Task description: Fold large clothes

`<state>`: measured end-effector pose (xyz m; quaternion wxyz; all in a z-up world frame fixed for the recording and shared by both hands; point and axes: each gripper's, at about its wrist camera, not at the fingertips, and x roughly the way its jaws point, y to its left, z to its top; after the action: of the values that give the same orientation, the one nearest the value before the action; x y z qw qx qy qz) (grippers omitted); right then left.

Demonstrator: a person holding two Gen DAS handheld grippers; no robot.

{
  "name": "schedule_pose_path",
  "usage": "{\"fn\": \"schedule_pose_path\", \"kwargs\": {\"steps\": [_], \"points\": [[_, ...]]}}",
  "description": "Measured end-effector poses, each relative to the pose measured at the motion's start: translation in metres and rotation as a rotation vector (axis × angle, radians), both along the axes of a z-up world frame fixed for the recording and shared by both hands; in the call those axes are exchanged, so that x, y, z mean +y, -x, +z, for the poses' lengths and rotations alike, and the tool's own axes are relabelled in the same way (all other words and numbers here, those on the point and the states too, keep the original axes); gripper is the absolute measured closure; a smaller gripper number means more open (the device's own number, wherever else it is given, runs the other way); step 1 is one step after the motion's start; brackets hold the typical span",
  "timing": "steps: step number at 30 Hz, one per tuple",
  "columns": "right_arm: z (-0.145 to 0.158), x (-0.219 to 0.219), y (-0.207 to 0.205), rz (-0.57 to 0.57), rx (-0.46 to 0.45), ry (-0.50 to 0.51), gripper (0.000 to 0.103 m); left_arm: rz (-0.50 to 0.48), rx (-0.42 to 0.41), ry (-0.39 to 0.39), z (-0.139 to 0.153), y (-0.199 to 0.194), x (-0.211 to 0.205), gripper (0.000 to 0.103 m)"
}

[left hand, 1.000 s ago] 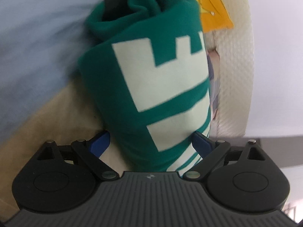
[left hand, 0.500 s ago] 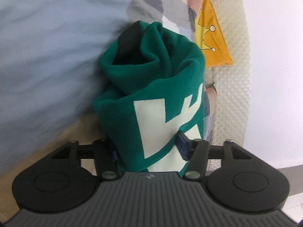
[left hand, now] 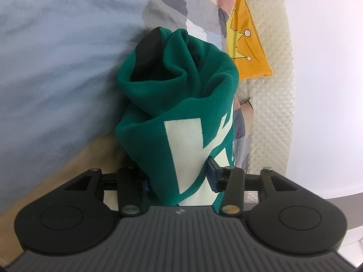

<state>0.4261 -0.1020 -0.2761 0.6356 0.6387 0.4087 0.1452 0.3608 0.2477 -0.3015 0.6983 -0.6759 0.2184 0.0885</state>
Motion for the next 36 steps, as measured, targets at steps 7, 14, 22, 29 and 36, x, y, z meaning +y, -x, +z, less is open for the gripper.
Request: {"fn": "schedule_pose_path", "kwargs": {"steps": [7, 14, 22, 29, 36], "points": [[0.005, -0.025, 0.017, -0.111, 0.006, 0.011, 0.007, -0.017, -0.005, 0.052, -0.011, -0.008, 0.005, 0.014], [0.014, -0.051, 0.032, -0.227, 0.022, 0.08, 0.007, -0.044, 0.023, 0.086, -0.021, -0.023, 0.001, 0.009], [0.017, -0.07, 0.033, -0.303, 0.021, 0.13, 0.006, 0.012, 0.012, 0.146, -0.033, -0.039, 0.006, 0.009], [0.015, -0.069, 0.005, -0.245, 0.024, 0.132, 0.0, 0.026, 0.036, 0.115, -0.033, -0.052, 0.009, 0.01], [0.017, -0.07, -0.001, -0.202, -0.004, 0.157, 0.016, 0.009, 0.075, 0.016, -0.018, -0.062, 0.009, 0.025]]}}
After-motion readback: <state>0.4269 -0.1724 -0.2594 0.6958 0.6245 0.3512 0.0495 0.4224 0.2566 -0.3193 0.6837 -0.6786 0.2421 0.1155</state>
